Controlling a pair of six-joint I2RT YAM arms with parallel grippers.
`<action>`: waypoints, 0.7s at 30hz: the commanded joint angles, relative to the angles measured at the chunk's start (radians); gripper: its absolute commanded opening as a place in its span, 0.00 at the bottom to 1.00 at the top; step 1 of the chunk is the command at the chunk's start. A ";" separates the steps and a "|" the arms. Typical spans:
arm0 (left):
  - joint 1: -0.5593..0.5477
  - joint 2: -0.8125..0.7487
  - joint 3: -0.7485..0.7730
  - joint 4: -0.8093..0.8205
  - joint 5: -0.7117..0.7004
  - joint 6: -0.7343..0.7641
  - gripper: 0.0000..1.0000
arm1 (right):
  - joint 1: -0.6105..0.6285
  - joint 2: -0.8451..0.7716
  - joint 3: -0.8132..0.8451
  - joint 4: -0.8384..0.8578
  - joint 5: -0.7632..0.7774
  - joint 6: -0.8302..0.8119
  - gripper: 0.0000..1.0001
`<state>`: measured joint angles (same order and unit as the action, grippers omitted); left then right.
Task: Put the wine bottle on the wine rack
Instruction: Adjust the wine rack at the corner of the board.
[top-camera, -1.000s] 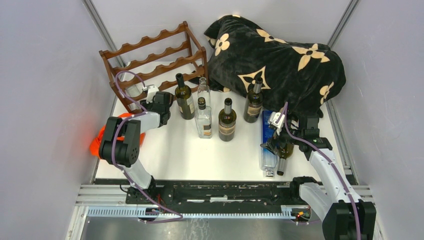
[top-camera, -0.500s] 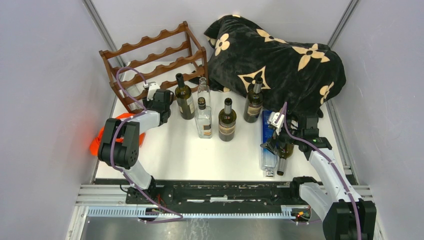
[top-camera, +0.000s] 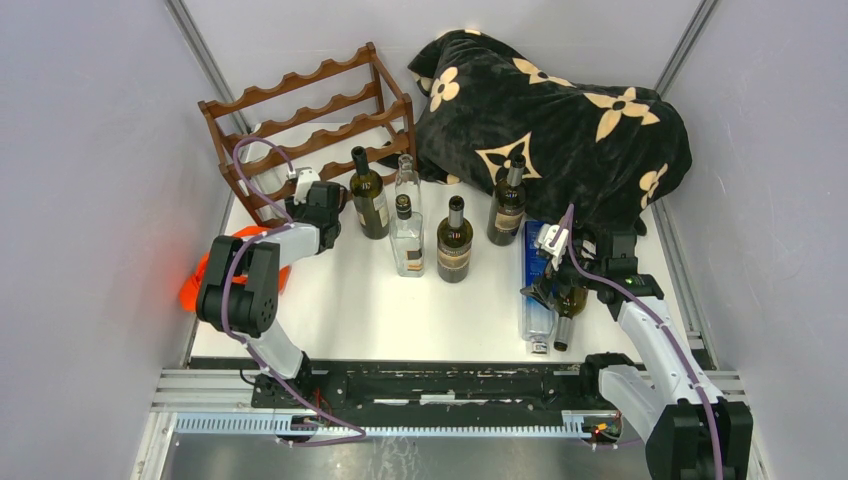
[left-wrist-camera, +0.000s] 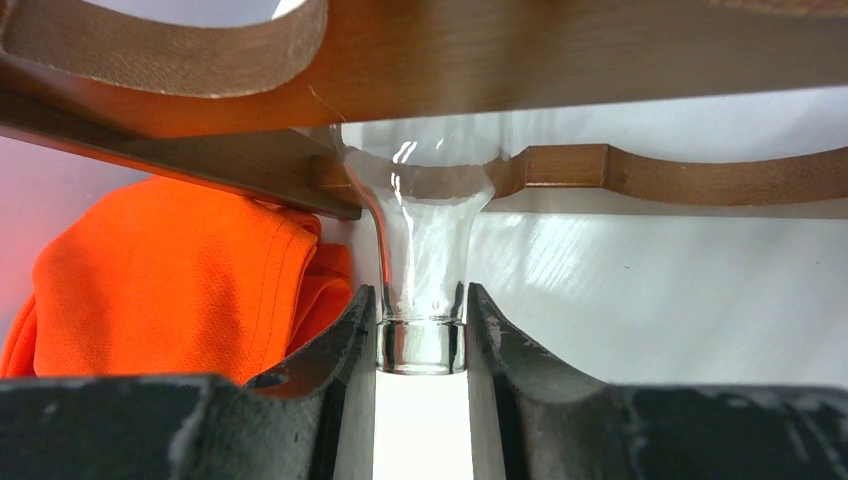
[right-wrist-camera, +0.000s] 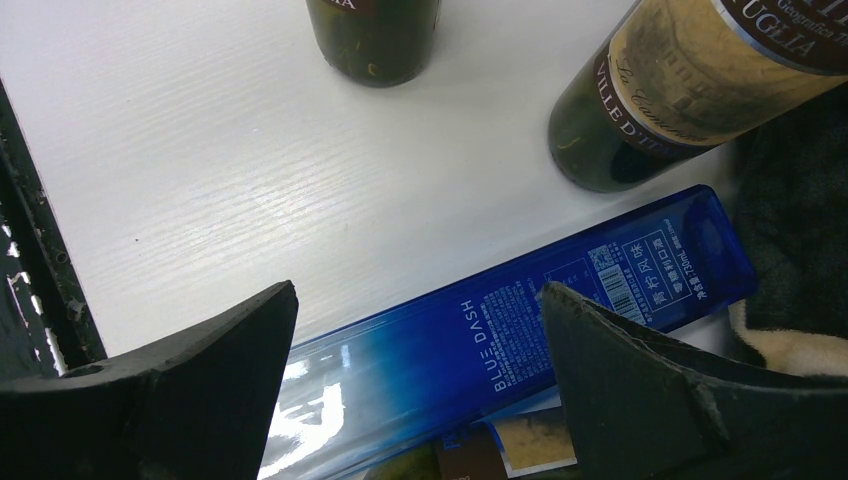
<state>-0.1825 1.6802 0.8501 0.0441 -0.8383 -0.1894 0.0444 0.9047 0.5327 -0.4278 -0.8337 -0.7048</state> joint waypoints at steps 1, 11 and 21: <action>-0.001 0.025 -0.029 -0.022 0.032 -0.040 0.03 | 0.007 -0.007 0.027 0.017 -0.010 -0.012 0.98; 0.002 0.069 -0.005 -0.013 0.012 -0.003 0.02 | 0.011 -0.016 0.029 0.010 -0.009 -0.016 0.98; 0.033 0.088 0.041 -0.003 0.010 0.036 0.02 | 0.014 -0.015 0.029 0.008 -0.005 -0.019 0.98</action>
<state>-0.1631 1.7481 0.8543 0.0391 -0.8505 -0.1871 0.0525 0.9020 0.5327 -0.4290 -0.8333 -0.7082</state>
